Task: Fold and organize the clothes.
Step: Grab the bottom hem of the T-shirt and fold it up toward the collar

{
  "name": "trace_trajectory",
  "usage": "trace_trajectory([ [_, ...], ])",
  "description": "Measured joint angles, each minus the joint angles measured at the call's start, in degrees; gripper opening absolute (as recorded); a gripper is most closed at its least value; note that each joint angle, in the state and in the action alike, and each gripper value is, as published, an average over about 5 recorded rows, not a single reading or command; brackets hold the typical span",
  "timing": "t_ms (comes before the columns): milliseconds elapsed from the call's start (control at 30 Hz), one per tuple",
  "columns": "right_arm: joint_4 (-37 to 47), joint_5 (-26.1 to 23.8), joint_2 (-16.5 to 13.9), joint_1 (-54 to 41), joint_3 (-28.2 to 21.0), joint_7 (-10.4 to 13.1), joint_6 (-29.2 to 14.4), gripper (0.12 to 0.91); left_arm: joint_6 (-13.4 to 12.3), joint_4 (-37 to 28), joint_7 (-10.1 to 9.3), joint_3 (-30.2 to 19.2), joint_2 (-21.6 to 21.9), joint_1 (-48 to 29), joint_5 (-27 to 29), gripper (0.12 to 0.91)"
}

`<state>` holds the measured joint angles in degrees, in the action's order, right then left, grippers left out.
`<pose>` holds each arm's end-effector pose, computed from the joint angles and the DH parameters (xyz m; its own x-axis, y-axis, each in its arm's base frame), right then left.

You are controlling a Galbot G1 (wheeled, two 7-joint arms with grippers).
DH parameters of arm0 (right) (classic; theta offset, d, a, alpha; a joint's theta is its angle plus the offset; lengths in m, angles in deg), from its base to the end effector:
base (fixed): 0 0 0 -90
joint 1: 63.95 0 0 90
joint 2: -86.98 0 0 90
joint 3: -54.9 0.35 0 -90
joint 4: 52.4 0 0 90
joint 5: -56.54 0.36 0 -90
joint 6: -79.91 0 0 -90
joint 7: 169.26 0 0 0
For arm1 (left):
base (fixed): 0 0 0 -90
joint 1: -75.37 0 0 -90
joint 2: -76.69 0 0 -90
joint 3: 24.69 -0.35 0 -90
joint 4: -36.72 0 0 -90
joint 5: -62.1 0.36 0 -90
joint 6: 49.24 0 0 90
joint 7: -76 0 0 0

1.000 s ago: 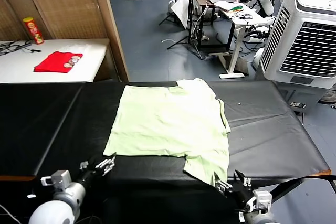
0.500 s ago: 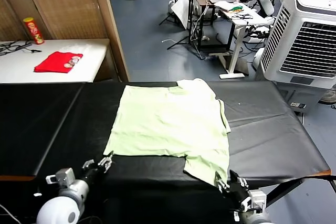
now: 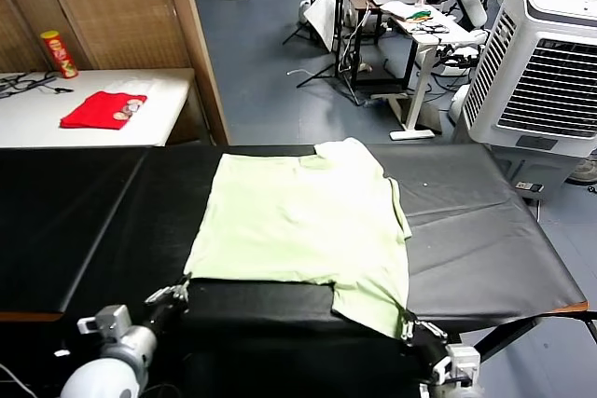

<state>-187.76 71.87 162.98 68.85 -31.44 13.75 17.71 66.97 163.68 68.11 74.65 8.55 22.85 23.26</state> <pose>0.1260 -0.0384 -0.2355 -0.8971 -0.0847 0.4336 -0.0833 0.9963 0.0223 0.1604 0.0931 -0.2573 -0.8858 0.0797 0.4571 -0.0219 0.9769 -0.2127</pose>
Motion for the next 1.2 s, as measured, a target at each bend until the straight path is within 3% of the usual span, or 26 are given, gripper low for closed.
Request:
trace_trajectory([
  [133, 4.3, 0.2, -1.4, -5.9, -0.3, -1.2, -4.3, 0.121, -1.3, 3.6, 0.06, 0.3, -0.8, 3.0, 0.4, 0.127],
  [300, 12.7, -0.1, -2.9, -16.0, -2.1, -1.2, -8.1, 0.121, -3.6, 3.7, -0.08, -1.0, -2.4, 0.1, 0.8, 0.127],
  [600, 27.4, -1.6, -3.1, -31.7, -6.4, -1.8, -10.8, 0.121, -6.5, -4.7, -0.45, -3.7, -4.0, -11.5, 6.1, 0.127],
  [867, 36.5, -1.8, -2.3, -39.1, -9.2, -3.4, -10.8, 0.126, -7.6, -13.4, -0.22, -5.7, -3.8, -19.0, 9.9, 0.127],
  [967, 36.3, -1.3, -2.9, -38.8, -9.0, -4.8, -9.4, 0.18, -7.5, -16.2, -0.19, -6.5, -3.6, -21.4, 10.6, 0.127],
  [1100, 32.2, -0.8, -3.9, -36.1, -8.3, -5.7, -7.2, 0.383, -7.0, -18.4, -0.18, -7.0, -3.4, -23.4, 11.4, 0.158],
  [1200, 27.9, -1.0, -4.6, -33.0, -7.4, -5.8, -6.1, 0.551, -6.9, -18.5, -0.01, -6.9, -3.2, -23.3, 12.2, 0.281],
])
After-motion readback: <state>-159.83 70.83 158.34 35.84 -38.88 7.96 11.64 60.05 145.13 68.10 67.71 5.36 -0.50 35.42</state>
